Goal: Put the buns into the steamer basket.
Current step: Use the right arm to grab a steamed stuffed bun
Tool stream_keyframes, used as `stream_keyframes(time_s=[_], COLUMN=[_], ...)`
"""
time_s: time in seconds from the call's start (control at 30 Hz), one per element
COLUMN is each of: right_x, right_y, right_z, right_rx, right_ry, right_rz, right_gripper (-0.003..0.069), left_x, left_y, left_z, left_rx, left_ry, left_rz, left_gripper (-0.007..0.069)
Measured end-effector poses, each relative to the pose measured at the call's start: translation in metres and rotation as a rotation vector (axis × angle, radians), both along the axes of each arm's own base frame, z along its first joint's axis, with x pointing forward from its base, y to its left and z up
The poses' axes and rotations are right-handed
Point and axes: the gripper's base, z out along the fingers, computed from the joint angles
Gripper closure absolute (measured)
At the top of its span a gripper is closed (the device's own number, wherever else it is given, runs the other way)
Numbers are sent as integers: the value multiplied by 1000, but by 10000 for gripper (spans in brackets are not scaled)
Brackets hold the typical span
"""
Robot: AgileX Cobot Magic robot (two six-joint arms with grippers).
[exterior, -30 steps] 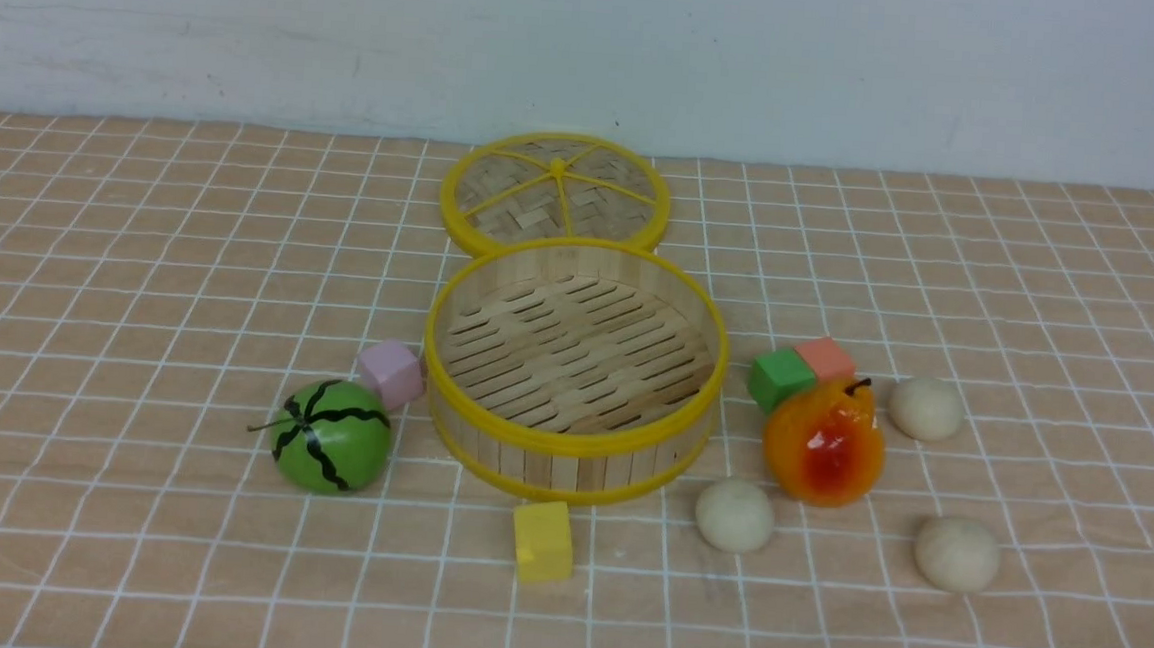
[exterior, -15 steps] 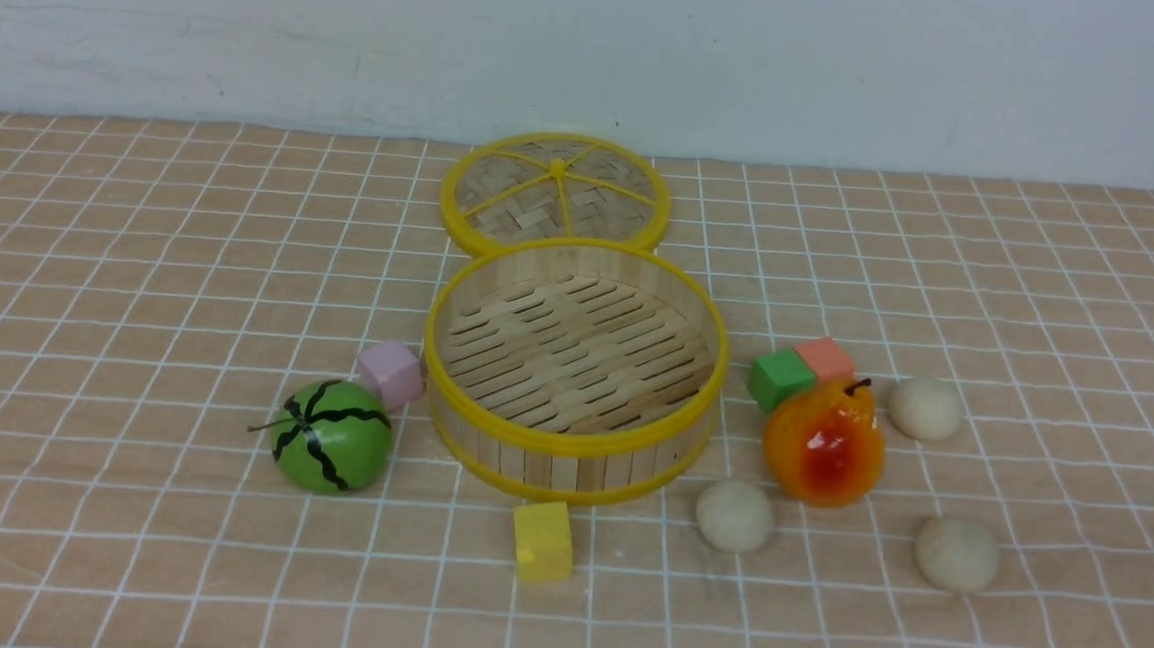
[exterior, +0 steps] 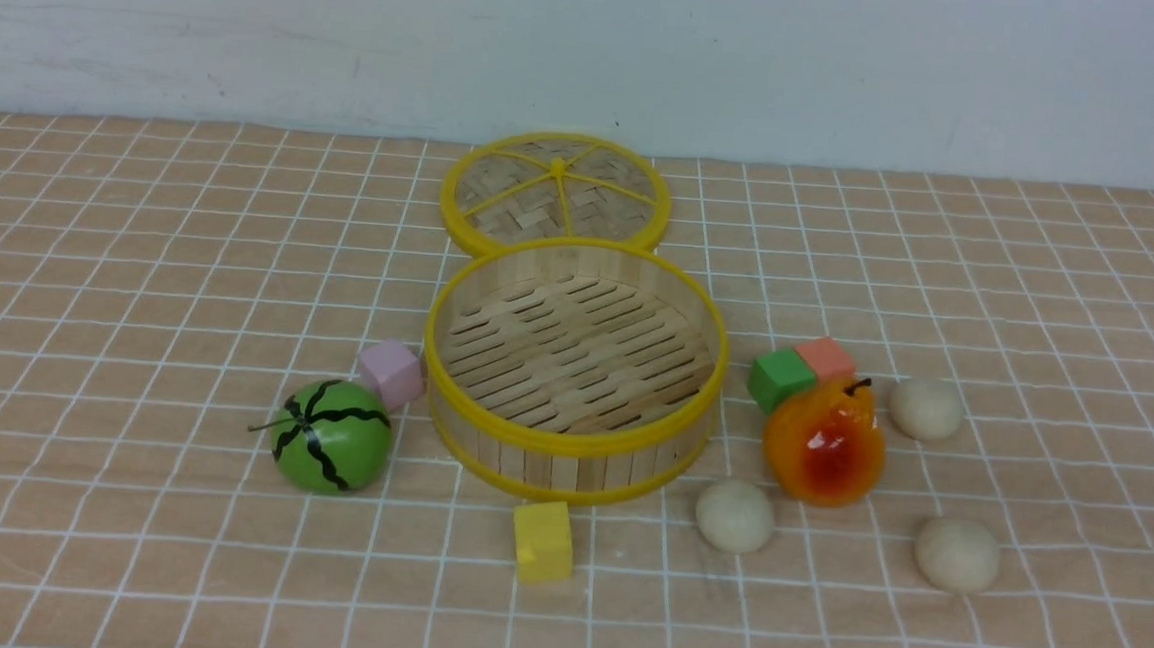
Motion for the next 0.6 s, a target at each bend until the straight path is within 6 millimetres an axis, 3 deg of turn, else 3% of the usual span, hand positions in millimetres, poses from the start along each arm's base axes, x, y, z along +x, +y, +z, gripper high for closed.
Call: stream_keyframes(time_s=[0.13, 0.27, 0.43, 0.47, 0.6], right_x=[35, 66, 119, 120, 141], right_y=[2, 5, 9, 9, 14], right_z=[-28, -33, -44, -43, -79], right_rx=[-41, -59, -58, -58, -86], right_ry=[172, 276, 377, 373, 517], right_rz=[33, 67, 88, 88, 121], right_gripper=[432, 421, 407, 407, 406], left_x=[0, 0, 0, 0, 0], left_y=[0, 0, 0, 0, 0], left_z=[0, 0, 0, 0, 0], left_rx=[0, 0, 0, 0, 0], left_ry=[0, 0, 0, 0, 0], left_rz=[0, 0, 0, 0, 0], left_gripper=[386, 386, 386, 386, 386])
